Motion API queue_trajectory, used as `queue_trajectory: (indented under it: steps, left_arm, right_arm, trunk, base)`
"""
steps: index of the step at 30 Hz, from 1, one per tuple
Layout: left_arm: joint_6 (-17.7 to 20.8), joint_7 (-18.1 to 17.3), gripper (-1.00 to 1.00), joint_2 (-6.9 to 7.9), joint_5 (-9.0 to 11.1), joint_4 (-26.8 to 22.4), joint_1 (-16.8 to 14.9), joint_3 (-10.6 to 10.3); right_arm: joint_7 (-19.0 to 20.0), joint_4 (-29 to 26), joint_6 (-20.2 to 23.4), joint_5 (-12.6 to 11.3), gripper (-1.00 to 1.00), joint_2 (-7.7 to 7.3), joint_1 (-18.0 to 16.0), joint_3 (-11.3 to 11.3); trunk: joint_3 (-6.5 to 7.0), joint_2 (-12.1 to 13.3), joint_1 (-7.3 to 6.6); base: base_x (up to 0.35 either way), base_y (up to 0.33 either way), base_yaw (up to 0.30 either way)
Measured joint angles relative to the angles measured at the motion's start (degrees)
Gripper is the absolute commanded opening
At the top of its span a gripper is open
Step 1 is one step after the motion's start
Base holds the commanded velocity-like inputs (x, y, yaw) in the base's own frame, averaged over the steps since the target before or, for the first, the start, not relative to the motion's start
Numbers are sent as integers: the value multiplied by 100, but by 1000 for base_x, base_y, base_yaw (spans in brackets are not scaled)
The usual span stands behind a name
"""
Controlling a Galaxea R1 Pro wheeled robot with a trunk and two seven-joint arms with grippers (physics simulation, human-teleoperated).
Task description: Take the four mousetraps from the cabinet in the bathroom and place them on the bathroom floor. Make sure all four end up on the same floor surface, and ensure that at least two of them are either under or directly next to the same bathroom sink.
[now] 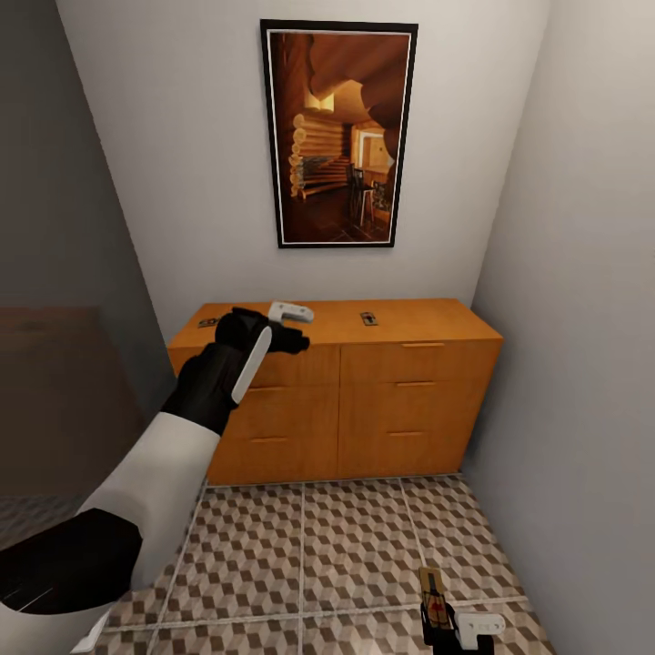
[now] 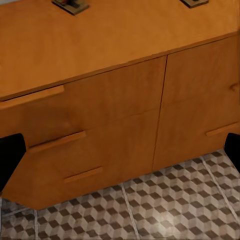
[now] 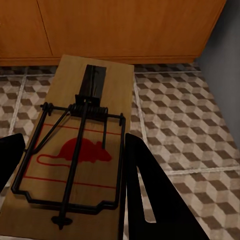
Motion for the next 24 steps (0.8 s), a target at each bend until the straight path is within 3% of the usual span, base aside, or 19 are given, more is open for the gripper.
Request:
queue_trajectory:
  steps: [6, 24]
  left_arm:
    - [2, -2, 100, 29, 3, -118, -2, -85]
    - [-1, 3, 100, 25, 11, -74, -2, -100]
  right_arm:
    - [0, 0, -1, 0, -100, 5, 0, 0]
    - [-10, 0, -1, -3, -100, 13, 0, -1]
  trunk:
    - [0, 0, -2]
    - [0, 0, -3]
  base:
    - [110, 0, 0]
    - [320, 0, 0]
